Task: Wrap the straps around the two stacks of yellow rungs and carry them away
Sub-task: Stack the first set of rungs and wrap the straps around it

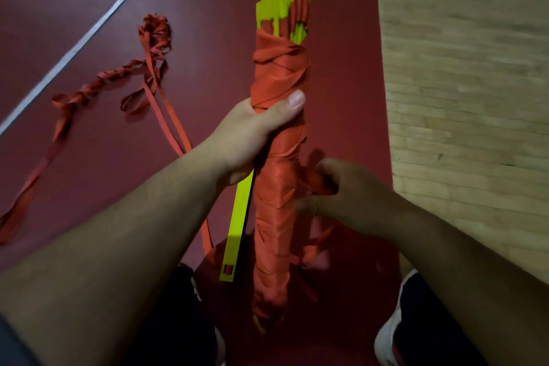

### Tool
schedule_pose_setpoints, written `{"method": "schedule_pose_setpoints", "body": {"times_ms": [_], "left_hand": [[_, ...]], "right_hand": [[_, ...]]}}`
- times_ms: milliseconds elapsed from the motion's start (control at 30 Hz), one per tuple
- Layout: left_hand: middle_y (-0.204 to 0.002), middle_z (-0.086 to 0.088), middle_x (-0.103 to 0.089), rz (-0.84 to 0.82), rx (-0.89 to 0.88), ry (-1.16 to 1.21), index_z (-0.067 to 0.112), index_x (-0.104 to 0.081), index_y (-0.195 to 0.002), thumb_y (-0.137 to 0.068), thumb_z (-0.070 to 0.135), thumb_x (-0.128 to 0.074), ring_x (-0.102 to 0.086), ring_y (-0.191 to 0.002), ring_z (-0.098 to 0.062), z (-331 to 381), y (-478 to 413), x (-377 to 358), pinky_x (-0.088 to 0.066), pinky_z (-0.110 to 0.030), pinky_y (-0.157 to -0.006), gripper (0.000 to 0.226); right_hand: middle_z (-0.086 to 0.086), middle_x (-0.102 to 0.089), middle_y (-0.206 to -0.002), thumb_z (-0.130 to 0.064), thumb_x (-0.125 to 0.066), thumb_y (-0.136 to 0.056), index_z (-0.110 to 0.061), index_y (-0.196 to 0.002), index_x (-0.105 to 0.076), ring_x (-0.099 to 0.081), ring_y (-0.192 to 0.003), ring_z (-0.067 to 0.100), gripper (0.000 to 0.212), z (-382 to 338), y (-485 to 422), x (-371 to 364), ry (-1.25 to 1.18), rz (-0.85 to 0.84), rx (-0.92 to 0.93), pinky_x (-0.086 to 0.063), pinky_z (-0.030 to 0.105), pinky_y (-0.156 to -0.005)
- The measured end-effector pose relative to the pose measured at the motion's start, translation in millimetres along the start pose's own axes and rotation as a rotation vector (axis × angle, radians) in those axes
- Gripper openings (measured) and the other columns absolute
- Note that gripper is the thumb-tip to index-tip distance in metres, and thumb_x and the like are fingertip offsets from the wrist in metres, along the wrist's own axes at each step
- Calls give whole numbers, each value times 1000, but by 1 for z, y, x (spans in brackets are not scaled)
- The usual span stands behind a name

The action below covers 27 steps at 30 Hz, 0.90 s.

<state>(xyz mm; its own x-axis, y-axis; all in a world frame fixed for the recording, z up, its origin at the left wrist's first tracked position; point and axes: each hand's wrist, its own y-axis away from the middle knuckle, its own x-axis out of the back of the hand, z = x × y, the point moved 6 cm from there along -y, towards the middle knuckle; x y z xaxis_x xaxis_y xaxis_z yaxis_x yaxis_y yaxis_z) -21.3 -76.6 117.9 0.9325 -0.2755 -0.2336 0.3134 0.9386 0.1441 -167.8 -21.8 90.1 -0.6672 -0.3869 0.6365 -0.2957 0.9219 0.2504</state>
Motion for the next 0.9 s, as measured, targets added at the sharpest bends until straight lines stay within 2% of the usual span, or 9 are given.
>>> {"method": "schedule_pose_setpoints", "body": {"times_ms": [67,167,267,367,500,600,667,800,900], "left_hand": [[-78,-3,-70,34,10,-98,13,-68,-91,-80,38,-77,-67,-77,-20,-3,-2,4,-57,-36,-75,28],[-85,-7,-72,154,21,-203,17,-74,-89,-69,52,-82,-68,-80,-25,-4,-5,16,-57,-50,-86,41],[-87,-5,-75,275,10,-209,19,-75,-87,-68,54,-82,-71,-81,-26,-6,-7,25,-57,-47,-84,41],[-79,-5,-70,313,-2,-115,17,-72,-84,-83,44,-76,-64,-73,-22,-8,-9,23,-53,-38,-73,28],[-81,-9,-72,369,80,156,10,-72,-99,-92,28,-71,-70,-74,-25,-10,-14,17,-59,-40,-74,19],[-89,-11,-73,391,187,374,7,-71,-108,-87,27,-74,-72,-77,-26,-19,-16,12,-59,-41,-74,29],[-96,-13,-71,398,235,434,6,-70,-111,-85,31,-75,-71,-81,-30,-24,-15,7,-59,-45,-78,36],[-79,-9,-64,292,217,376,11,-64,-100,-91,26,-67,-65,-71,-23,-17,-12,1,-56,-34,-73,18],[-87,2,-68,89,132,146,21,-63,-102,-88,24,-69,-63,-82,-15,-9,-12,5,-49,-31,-80,15]], "right_hand": [[5,-70,-82,-71,-77,-60,-19,-89,-65,-65,-75,23,61,1,1,-5,8,-105,3,-54,47,-73],[12,-68,-76,-46,-82,-75,-11,-83,-65,-62,-64,24,39,-4,4,-10,-54,-186,56,-51,41,-65],[16,-68,-75,-27,-77,-86,0,-82,-62,-61,-61,23,31,-7,10,-16,-124,-202,78,-47,37,-61],[5,-62,-70,-32,-72,-88,-12,-76,-62,-56,-64,20,25,-4,9,-22,-66,-49,128,-48,37,-67],[2,-60,-78,-46,-65,-79,-10,-79,-59,-56,-74,18,37,-3,4,-27,-50,117,178,-46,39,-72],[-3,-55,-76,-49,-74,-74,-14,-79,-57,-47,-69,11,39,-1,5,-21,0,248,145,-33,34,-63],[-4,-57,-78,-46,-81,-72,-17,-81,-58,-49,-71,13,38,0,7,-22,53,298,96,-31,35,-62],[-1,-69,-82,-36,-82,-72,-17,-89,-65,-62,-75,20,30,-2,9,-18,102,420,43,-43,36,-64],[-2,-70,-77,-32,-85,-70,-21,-80,-65,-64,-69,11,26,10,1,-9,-192,307,-59,-51,30,-66]]}}
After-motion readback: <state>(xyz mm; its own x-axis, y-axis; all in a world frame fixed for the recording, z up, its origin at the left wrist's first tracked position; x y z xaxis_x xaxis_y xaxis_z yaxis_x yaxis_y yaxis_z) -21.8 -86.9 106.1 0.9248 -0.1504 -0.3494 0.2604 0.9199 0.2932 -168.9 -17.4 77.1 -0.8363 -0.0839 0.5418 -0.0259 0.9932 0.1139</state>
